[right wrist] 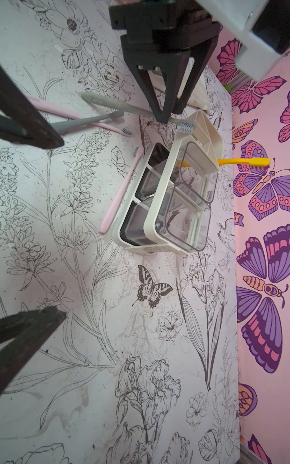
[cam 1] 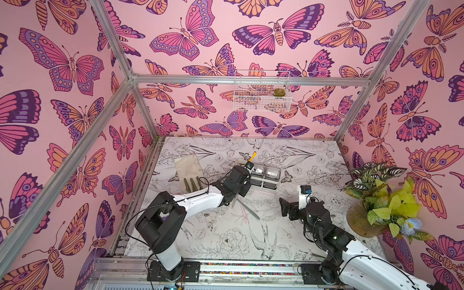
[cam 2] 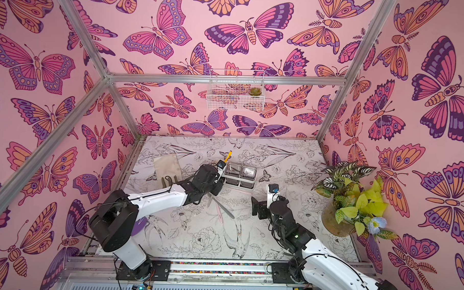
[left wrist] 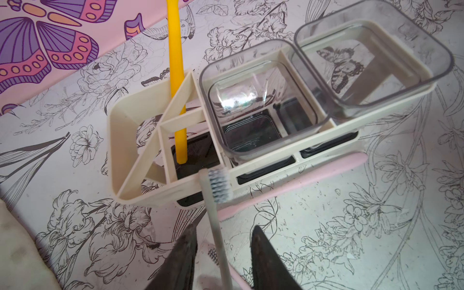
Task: Place the toothbrush into the toothbrush holder
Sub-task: Pick up the toothbrush from the center of the board.
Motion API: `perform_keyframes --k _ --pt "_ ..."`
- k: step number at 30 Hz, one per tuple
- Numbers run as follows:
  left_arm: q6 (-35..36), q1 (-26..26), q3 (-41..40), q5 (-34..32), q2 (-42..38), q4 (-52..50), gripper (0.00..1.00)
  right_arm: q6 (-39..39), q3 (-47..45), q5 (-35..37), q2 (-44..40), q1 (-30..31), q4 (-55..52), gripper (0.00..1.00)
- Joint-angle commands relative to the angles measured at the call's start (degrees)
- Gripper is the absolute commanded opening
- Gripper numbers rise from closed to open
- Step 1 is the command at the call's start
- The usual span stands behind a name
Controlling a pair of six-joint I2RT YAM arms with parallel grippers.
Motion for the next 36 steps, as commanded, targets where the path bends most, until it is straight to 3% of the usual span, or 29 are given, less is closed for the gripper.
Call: perform_keyframes --k 1,21,32,36 --pt "-1.0 0.3 0.7 -0.9 0.8 0.0 0.34 0.7 1.7 0.9 -0.4 -0.2 -1.2 0.99" --pt "-3.0 0.3 -0.4 -0.7 1.9 0.0 0.29 0.6 1.6 1.2 -0.2 -0.2 -1.3 0.97" --pt "-3.9 0.4 0.1 -2.1 4.0 0.0 0.23 0.6 1.6 1.5 -0.3 -0.2 -1.4 0.97" --pt "-3.7 0.4 -0.1 -2.5 3.4 0.0 0.16 0.6 1.6 1.5 -0.5 -0.2 -1.5 0.97"
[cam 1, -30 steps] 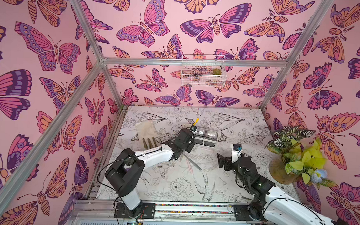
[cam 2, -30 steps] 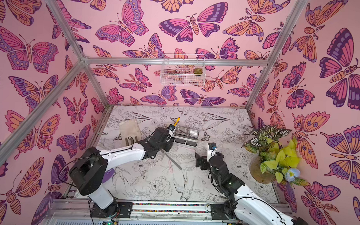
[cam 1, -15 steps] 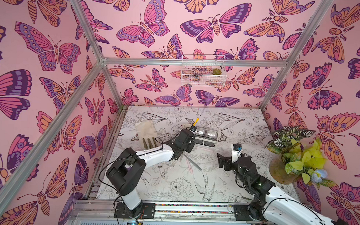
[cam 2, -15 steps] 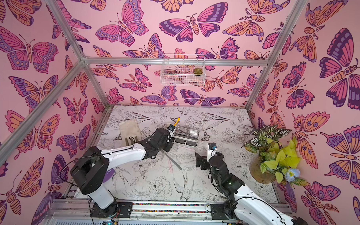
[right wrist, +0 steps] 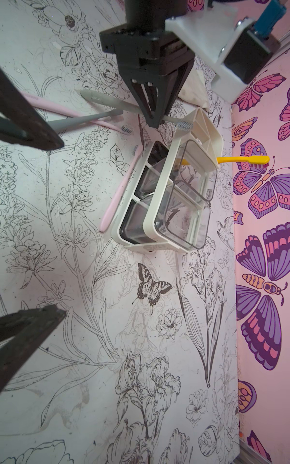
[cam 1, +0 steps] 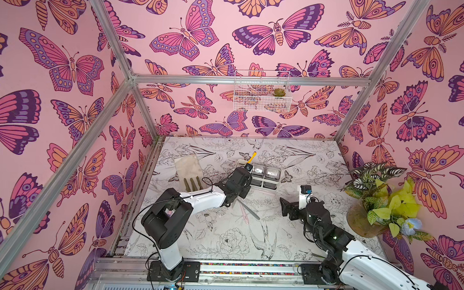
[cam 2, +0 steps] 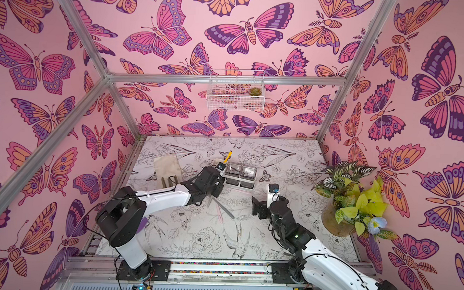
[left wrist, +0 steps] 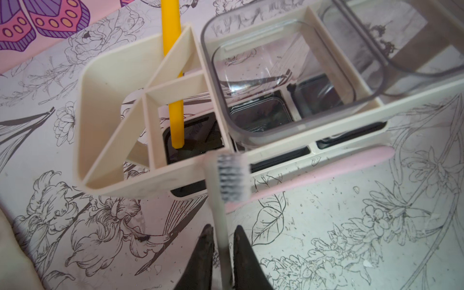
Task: Place the toothbrush into the toothbrush holder
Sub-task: Pick up the toothbrush from the center of the board, then place the toothbrush in the toothbrush holder.
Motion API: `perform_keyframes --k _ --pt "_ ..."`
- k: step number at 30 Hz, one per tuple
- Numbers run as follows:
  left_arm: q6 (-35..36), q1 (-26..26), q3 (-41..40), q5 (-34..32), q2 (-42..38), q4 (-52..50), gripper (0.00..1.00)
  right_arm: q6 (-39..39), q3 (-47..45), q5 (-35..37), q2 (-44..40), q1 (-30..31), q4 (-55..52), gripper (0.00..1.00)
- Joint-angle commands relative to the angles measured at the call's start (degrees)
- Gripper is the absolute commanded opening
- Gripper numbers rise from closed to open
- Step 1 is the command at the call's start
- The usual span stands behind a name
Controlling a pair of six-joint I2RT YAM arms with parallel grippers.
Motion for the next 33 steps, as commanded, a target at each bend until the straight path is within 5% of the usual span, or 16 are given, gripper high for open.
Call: perform_keyframes --k 1,3,19,33 --pt "0.0 0.4 -0.3 -1.2 -0.5 -0.1 0.12 0.6 1.7 1.1 -0.5 -0.2 -1.5 0.97" --pt "0.0 0.4 -0.6 -1.7 -1.4 -0.1 0.05 0.6 1.6 1.1 -0.5 -0.2 -1.6 0.97" --pt "4.6 0.3 -1.3 1.5 -15.0 1.3 0.04 0.6 1.6 1.1 -0.1 -0.2 -1.4 0.97" --pt "15.6 3.1 1.4 5.2 -4.4 33.2 0.00 -0.3 1.8 1.9 -0.6 -0.2 -1.9 0.97"
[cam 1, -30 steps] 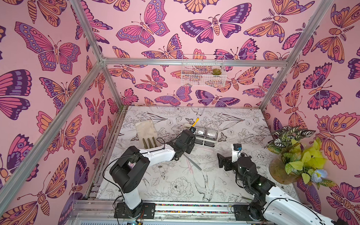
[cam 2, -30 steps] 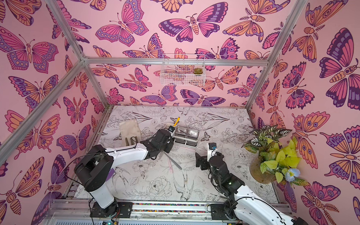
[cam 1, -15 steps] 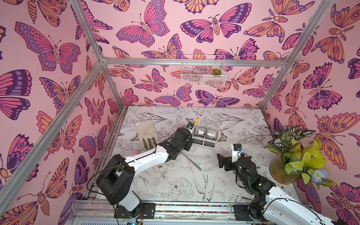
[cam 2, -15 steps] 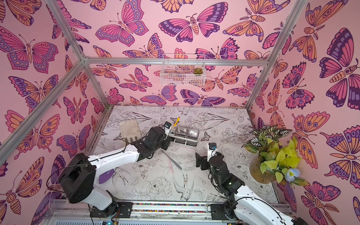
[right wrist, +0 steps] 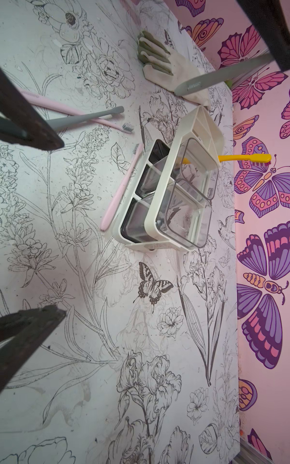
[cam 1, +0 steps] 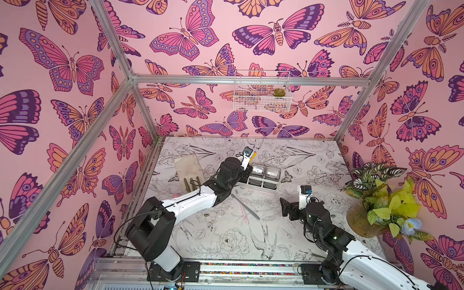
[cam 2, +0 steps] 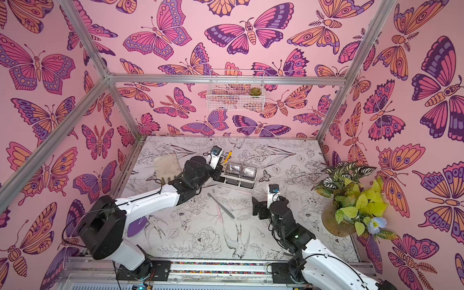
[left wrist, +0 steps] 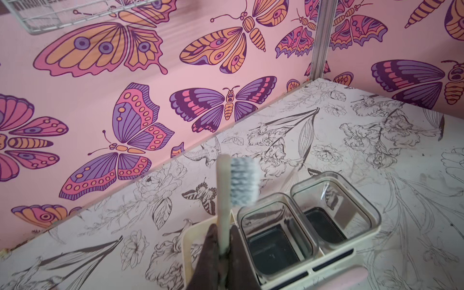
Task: Place the toothbrush into the toothbrush holder
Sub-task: Place the toothbrush in the toothbrush holder.
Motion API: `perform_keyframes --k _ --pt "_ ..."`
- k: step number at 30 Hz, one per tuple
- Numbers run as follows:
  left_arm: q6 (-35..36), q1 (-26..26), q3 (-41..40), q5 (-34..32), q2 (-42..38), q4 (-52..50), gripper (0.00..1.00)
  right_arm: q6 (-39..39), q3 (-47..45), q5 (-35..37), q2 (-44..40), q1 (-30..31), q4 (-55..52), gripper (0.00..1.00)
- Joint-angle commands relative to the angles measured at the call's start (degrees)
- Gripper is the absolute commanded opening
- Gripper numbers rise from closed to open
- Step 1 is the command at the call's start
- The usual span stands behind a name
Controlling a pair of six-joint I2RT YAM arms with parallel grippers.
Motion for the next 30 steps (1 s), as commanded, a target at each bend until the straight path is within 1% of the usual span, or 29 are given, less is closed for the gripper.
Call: perform_keyframes --k 1,5,8,11,14,18,25,27,30 --pt "2.9 1.0 3.1 2.7 3.9 9.2 0.00 -0.3 1.8 1.8 -0.6 -0.2 -1.5 0.97" --pt "1.9 3.3 5.8 5.3 7.2 12.7 0.00 -0.6 1.6 2.5 -1.3 -0.2 -1.8 0.97" --pt "1.7 4.8 7.4 6.9 8.4 13.7 0.00 -0.7 1.5 2.9 -1.1 -0.2 -1.5 0.97" --pt "0.1 6.2 8.4 10.3 7.8 12.7 0.00 -0.7 1.5 3.0 0.2 -0.2 -1.0 0.97" --pt "-0.3 6.5 8.5 13.3 6.6 11.6 0.00 -0.6 1.7 2.5 2.1 -0.2 -0.4 0.97" --pt "-0.4 6.9 8.8 15.7 6.5 11.8 0.00 -0.7 2.1 2.0 3.9 -0.2 0.2 0.97" --pt "-2.6 10.0 12.5 18.4 11.9 14.4 0.00 -1.2 2.1 2.4 5.1 -0.2 0.6 0.97" --pt "-3.0 10.8 13.2 18.7 13.6 16.6 0.00 -1.4 2.1 2.9 5.1 -0.2 0.6 0.97" --pt "-5.6 12.7 15.1 20.8 16.6 17.6 0.00 -1.7 2.0 3.2 5.2 -0.2 0.9 0.97"
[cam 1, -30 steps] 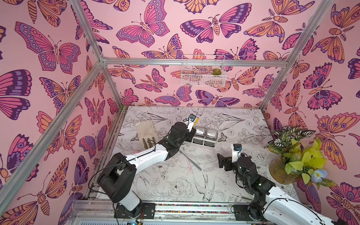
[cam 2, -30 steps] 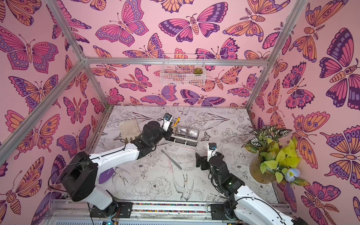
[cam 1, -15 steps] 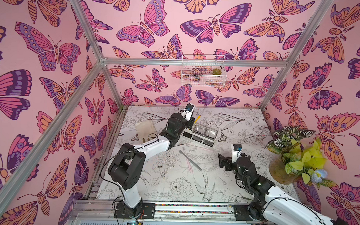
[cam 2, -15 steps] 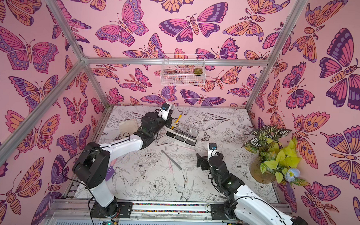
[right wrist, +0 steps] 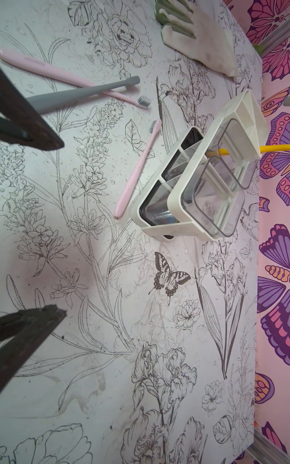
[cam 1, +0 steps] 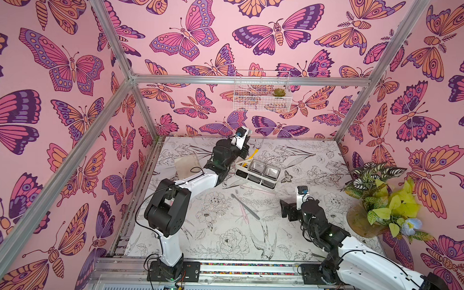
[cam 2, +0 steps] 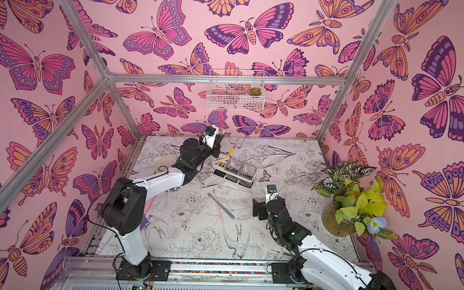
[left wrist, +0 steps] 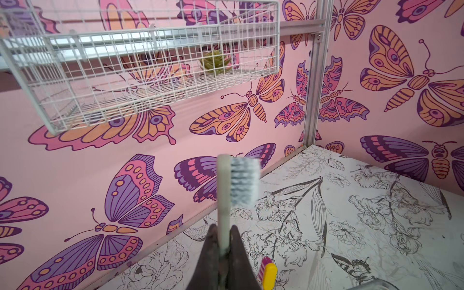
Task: Place the toothbrush into the toothbrush holder
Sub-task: Place the toothbrush in the toothbrush holder.
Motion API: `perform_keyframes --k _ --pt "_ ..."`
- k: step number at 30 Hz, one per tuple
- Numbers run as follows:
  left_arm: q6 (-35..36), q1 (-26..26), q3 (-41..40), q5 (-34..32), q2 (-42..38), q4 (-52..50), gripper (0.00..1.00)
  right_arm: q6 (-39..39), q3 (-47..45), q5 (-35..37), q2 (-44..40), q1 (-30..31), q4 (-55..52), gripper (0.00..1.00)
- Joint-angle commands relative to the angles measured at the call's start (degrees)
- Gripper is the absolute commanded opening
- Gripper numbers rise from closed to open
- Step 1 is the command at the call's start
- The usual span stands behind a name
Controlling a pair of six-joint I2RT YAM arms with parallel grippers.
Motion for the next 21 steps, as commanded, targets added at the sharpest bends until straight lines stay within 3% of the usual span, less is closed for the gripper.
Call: perform_keyframes --k 1,6,21 --pt "-4.0 2.2 2.1 3.8 3.6 3.2 0.00 -1.1 1.9 1.3 0.5 -0.2 1.3 0.97" --pt "-7.1 4.2 4.2 6.8 6.9 4.3 0.00 -1.5 2.0 2.2 1.5 -0.2 1.4 0.97" --pt "-12.8 5.7 -1.2 15.3 8.2 10.2 0.00 -1.3 3.0 2.3 6.3 -0.2 2.4 0.96"
